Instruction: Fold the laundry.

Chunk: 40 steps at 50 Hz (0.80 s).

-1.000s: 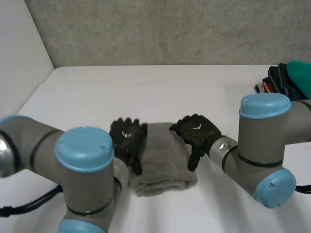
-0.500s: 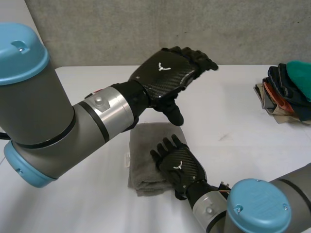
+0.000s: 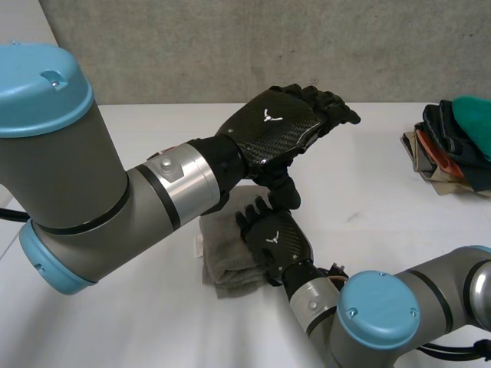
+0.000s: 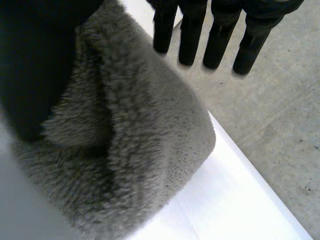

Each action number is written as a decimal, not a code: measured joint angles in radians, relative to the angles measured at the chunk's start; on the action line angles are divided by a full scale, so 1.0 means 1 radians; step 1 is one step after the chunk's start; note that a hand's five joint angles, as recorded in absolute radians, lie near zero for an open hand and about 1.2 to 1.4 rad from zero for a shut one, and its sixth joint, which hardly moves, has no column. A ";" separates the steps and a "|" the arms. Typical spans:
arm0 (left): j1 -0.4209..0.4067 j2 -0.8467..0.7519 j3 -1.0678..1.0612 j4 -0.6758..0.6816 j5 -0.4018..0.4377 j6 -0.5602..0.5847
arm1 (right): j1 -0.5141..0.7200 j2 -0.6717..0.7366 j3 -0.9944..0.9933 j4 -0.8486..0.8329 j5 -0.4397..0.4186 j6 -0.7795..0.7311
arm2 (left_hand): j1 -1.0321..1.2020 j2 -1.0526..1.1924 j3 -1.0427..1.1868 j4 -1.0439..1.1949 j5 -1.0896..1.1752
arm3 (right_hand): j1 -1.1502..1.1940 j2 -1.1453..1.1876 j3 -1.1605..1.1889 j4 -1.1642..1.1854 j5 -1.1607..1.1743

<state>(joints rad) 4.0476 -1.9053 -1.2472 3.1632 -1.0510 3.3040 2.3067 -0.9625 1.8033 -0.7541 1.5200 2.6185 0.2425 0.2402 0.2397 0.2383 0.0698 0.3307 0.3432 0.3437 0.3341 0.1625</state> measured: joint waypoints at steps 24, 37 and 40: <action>0.033 0.049 0.041 0.006 -0.005 0.001 | -0.215 -0.108 -0.233 0.004 -0.101 0.016 | -0.003 -0.002 -0.002 -0.002 -0.003 | 0.691 0.796 0.800 0.859 0.751; 0.056 0.087 0.057 0.007 -0.006 -0.019 | -0.586 -0.174 -0.486 0.001 -0.231 0.113 | -0.003 -0.002 -0.002 -0.002 -0.003 | 0.691 0.796 0.806 0.863 0.763; 0.056 0.090 0.052 0.006 -0.005 -0.026 | -0.751 -0.165 -0.582 -0.004 -0.322 0.198 | -0.003 -0.002 -0.002 -0.002 -0.003 | 0.691 0.796 0.806 0.863 0.764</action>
<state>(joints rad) 4.1035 -1.8154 -1.1948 3.1696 -1.0562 3.2775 1.5562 -1.1273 1.2216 -0.7577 1.1984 2.8166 0.2395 0.2383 0.2378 0.2359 0.0666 1.0217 1.1397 1.1498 1.1967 0.9265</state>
